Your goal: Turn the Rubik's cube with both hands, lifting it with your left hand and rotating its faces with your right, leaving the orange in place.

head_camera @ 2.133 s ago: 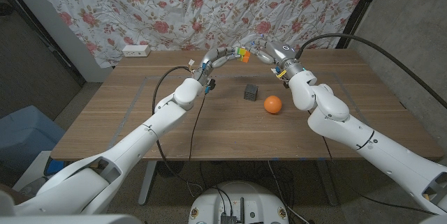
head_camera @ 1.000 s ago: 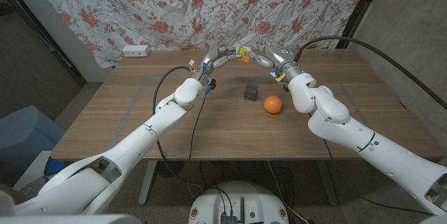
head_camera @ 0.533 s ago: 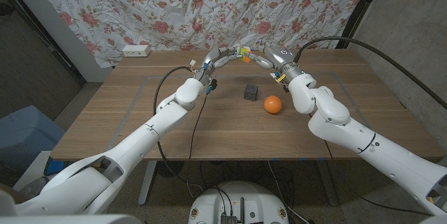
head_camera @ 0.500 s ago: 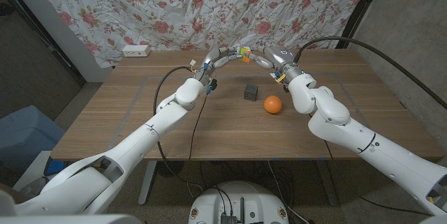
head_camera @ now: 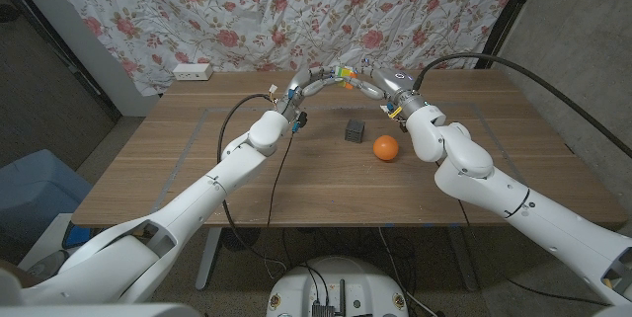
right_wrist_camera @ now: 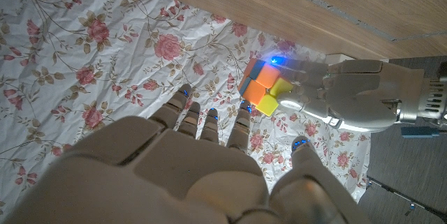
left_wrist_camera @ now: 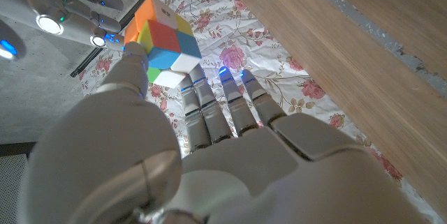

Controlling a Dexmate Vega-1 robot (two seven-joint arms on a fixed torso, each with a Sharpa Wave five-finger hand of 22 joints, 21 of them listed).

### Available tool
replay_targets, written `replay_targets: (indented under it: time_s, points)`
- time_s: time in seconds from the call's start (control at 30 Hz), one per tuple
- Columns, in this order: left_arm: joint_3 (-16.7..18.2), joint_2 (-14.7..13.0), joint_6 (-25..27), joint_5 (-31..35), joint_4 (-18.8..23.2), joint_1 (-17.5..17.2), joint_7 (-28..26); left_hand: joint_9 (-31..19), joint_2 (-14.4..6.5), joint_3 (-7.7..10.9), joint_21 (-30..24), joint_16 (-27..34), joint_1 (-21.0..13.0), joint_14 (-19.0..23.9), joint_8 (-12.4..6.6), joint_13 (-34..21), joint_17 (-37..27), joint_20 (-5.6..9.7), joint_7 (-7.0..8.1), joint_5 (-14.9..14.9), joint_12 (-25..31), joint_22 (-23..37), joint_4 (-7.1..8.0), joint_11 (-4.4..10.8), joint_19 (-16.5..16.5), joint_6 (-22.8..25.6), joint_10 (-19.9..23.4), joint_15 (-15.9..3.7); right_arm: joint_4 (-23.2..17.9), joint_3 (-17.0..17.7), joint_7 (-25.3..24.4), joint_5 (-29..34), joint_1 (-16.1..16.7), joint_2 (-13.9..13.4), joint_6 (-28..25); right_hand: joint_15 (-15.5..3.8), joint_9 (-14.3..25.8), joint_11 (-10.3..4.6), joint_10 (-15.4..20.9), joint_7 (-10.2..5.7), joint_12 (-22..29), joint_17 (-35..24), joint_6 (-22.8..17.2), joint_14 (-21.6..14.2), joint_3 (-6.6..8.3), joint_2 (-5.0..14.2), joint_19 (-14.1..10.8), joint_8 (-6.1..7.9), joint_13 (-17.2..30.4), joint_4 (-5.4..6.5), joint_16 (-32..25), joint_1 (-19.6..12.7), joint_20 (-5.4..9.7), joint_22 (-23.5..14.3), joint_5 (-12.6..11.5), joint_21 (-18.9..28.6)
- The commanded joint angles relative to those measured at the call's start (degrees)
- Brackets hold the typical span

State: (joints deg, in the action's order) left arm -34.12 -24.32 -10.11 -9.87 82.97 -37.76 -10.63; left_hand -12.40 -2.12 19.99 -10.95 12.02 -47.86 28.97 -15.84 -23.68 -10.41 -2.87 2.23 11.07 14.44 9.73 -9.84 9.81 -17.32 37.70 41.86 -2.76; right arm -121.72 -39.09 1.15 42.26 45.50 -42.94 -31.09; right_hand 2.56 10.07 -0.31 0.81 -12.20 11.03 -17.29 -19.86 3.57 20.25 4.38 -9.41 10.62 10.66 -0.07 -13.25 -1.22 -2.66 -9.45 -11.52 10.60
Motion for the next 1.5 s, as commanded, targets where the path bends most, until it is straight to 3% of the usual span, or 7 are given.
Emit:
replay_targets:
  time_s: [0.03, 1.5]
  points:
    - [0.03, 0.14, -0.49, -0.05, -0.36, 0.08, 0.03, -0.24, -0.44, 0.22, -0.14, -0.08, -0.19, 0.23, 0.0, -0.24, -0.13, 0.21, -0.1, 0.43, 0.55, 0.24, 0.07, 0.61, -0.01, 0.47, 1.21, -7.03, -0.11, -0.11, -0.09, 0.11, 0.33, 0.04, 0.63, -0.03, 0.15, -0.17, -0.06, -0.05, 0.1, -0.2, -0.96, 0.32, 0.15, 2.2, -0.11, 0.46, 0.17, 0.38, -0.18, 0.1, 0.22, -0.15, -0.2, 0.13]
    - [0.37, 3.67, -2.7, -2.27, -4.05, 0.65, -1.53, -0.34, -0.71, 0.08, -0.13, -0.1, -0.24, 0.38, 0.33, -0.62, -0.18, 0.38, -0.21, 0.38, 0.29, 0.24, 0.18, 0.6, 0.05, 0.89, 1.51, -7.0, -0.04, -0.96, -0.41, 1.62, 1.4, 1.14, 0.84, -0.39, 0.17, -0.43, 0.43, -0.01, 0.32, -0.06, -2.26, -0.22, 0.55, 2.73, -0.59, 0.48, 0.16, 0.1, -0.38, -0.91, 0.9, -0.13, -0.37, 0.24]
